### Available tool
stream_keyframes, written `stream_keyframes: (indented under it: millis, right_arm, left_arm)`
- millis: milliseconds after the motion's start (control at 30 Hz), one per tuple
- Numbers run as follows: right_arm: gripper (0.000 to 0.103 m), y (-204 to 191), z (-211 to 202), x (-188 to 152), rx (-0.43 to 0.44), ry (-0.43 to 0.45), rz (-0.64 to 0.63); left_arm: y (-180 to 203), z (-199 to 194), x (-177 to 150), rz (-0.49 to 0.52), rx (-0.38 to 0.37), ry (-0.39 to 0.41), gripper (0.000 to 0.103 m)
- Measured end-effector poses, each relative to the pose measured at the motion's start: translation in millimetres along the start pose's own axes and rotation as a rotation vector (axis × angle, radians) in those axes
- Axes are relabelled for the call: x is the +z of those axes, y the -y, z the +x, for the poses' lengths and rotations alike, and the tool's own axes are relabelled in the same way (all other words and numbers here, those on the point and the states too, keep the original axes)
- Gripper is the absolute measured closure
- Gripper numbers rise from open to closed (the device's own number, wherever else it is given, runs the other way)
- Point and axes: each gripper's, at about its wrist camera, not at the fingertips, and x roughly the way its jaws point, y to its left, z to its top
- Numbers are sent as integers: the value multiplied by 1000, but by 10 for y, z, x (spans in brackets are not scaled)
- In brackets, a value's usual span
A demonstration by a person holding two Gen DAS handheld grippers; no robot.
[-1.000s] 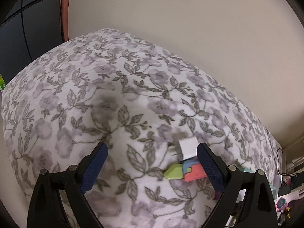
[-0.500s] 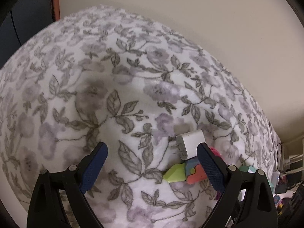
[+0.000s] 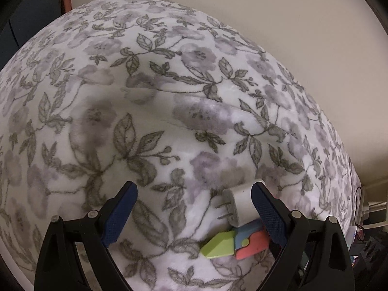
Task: Organize rigid objects
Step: 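Grasp the white charger plug with the left gripper while the right grasps the pink watch band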
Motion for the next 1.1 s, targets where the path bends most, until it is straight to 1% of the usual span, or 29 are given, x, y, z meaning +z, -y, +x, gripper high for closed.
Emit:
stream_keyframes:
  millis: [300,333,367,433,600,733,933,1100]
  right_arm:
    - [20,-78,56,47,-35,27,-54]
    - [26,-94,55,46,-37,30,-61]
    - [35,-122,54,42,-31,29,-74]
    - [35,-155,55,39,-32,22,-86]
    - [35,-115,39,35,-16,21,-66]
    - [35,-83,11,52,-31,8,-55]
    - [35,60,-108,100,-40,3,-6]
    - [35,165,-205,143,-45,16,26]
  left_arm:
    - [51,118,6,1,-14,-25,8]
    - [51,121,6,1,-15,-27,8]
    - [49,117,7,1,-14,-26,8]
    - [43,107,10,-3,-14,-25,8]
    - [79,99,10,5,-47,-32,8]
    - [139,97,6,22,-58,-40,8]
    - [211,132,-35,48,-68,-51,8]
    - [286,173,-78,67,-81,-59,8]
